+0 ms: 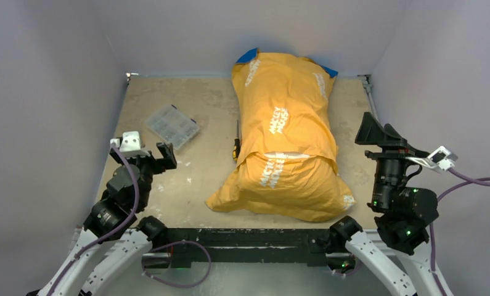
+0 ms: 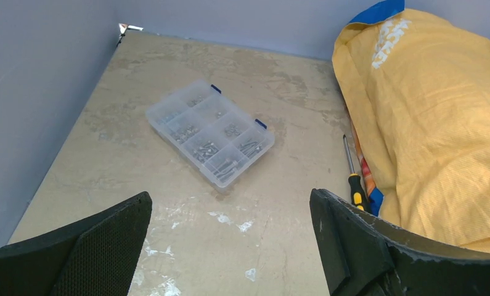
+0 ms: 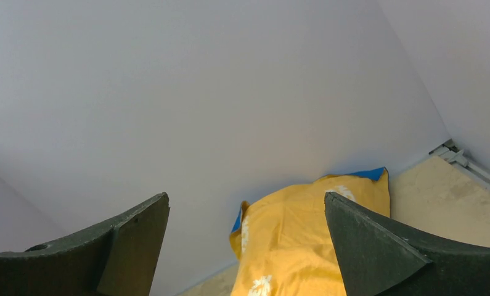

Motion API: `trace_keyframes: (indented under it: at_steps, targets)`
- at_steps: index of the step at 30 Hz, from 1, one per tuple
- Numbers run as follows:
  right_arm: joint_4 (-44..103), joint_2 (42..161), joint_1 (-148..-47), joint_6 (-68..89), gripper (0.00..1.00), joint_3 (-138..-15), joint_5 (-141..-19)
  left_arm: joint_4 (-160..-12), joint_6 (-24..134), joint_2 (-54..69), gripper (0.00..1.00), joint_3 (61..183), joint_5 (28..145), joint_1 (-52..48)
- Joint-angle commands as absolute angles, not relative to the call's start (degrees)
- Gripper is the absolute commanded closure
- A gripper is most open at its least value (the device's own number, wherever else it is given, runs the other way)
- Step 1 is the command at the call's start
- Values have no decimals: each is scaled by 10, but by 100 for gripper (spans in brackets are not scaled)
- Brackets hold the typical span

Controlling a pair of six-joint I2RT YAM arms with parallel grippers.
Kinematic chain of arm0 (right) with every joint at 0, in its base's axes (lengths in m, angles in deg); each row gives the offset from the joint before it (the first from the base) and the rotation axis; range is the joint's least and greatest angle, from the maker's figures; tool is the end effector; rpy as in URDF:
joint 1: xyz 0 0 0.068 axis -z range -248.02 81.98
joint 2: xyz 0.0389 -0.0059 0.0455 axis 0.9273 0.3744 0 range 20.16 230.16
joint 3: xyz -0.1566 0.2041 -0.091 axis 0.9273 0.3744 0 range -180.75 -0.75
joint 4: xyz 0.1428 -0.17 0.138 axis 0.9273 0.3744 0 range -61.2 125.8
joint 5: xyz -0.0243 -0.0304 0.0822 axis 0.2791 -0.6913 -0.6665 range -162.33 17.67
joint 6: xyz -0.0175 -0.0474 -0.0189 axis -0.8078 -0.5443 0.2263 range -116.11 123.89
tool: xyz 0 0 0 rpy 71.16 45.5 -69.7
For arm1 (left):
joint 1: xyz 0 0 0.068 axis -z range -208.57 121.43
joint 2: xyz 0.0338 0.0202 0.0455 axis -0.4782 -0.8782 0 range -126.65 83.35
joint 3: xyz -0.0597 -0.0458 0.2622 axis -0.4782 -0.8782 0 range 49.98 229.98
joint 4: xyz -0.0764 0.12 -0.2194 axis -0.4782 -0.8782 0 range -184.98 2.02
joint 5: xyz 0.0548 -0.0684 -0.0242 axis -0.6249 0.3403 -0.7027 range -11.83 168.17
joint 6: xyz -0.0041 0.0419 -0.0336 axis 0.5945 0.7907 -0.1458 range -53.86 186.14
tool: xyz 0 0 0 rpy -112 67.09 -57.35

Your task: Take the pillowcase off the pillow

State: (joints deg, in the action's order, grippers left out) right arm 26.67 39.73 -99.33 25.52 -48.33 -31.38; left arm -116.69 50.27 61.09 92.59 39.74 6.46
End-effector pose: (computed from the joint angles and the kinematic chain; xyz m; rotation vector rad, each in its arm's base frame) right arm 0.0520 0.0042 0.4207 0.5621 1.0523 0.4403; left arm 0.0827 -0.0308 0.3402 -0.2106 1.6727 -0.0910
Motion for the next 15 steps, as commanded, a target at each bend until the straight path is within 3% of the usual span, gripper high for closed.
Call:
trace_keyframes:
  at_steps: [1, 9, 15]
  targets:
    - [265, 419, -991, 260, 1, -493, -329, -1147, 503, 596, 1, 928, 412, 66]
    - [328, 506, -992, 322, 1, -577, -363, -1180, 473, 505, 1, 987, 476, 65]
    - [414, 606, -991, 368, 1, -663, -518, -1206, 431, 421, 1, 1037, 603, 66]
